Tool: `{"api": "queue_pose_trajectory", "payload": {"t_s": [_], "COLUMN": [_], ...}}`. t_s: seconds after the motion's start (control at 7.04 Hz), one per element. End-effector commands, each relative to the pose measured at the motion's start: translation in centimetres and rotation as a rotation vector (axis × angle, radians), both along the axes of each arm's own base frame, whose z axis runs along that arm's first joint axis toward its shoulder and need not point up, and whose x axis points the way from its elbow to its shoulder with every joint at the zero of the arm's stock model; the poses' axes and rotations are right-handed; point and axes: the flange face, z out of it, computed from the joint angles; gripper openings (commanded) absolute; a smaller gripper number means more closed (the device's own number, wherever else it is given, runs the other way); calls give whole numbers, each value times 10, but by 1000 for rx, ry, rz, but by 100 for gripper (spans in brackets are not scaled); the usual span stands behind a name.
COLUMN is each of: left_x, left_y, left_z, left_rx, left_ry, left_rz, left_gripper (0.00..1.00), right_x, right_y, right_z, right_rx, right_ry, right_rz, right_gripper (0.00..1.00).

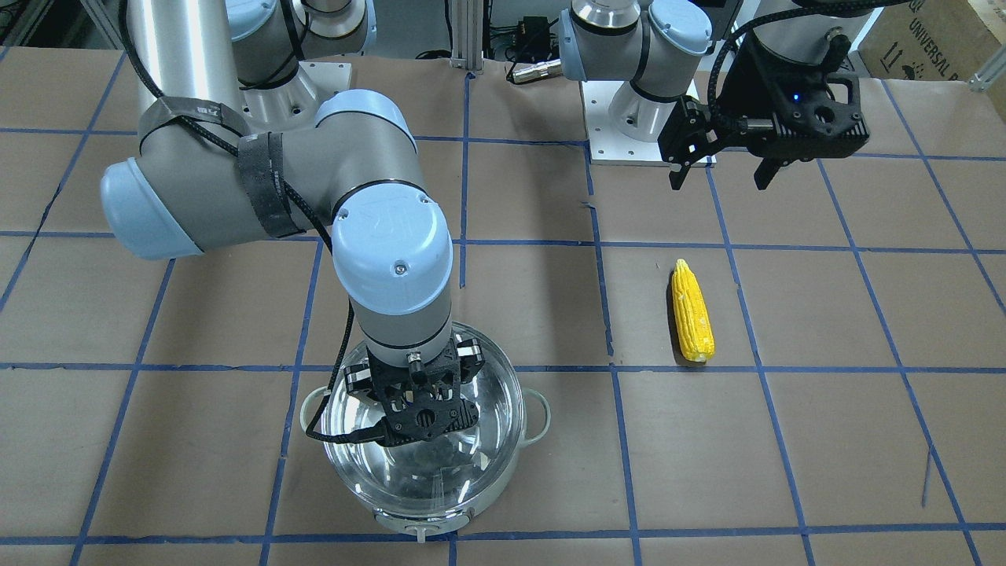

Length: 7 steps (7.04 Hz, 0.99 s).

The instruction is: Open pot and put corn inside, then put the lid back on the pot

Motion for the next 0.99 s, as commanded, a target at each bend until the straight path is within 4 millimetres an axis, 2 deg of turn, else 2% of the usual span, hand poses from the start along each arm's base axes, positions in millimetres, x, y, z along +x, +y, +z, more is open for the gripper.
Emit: {"api": "queue_pose_trajectory", "payload": {"t_s": [0.0, 0.14, 0.28, 0.43, 0.57, 0.85], "left_x": [4, 15, 37, 45, 47, 57], "left_y": [-4, -6, -9, -9, -10, 11], "left_z": [-20, -32, -55, -85, -113, -189], "left_rx": [41, 65, 87, 75, 24, 45], "left_ry": [-4, 2, 12, 12, 3, 7], "left_rz": [-65, -61, -42, -52, -110, -123], "left_gripper": [100, 100, 100, 100, 100, 100], "right_x": [-14, -19, -35, -59, -72, -106], "right_y": [-8, -10, -19, -29, -32, -39], "right_z": [9, 14, 21, 30, 38, 67], "right_rx": [1, 1, 0, 6, 1, -16], "right_ry": [-11, -11, -13, -11, -4, 3], "right_rz": [-14, -22, -42, -62, -76, -75], "right_gripper": [15, 15, 14, 9, 7, 6]}}
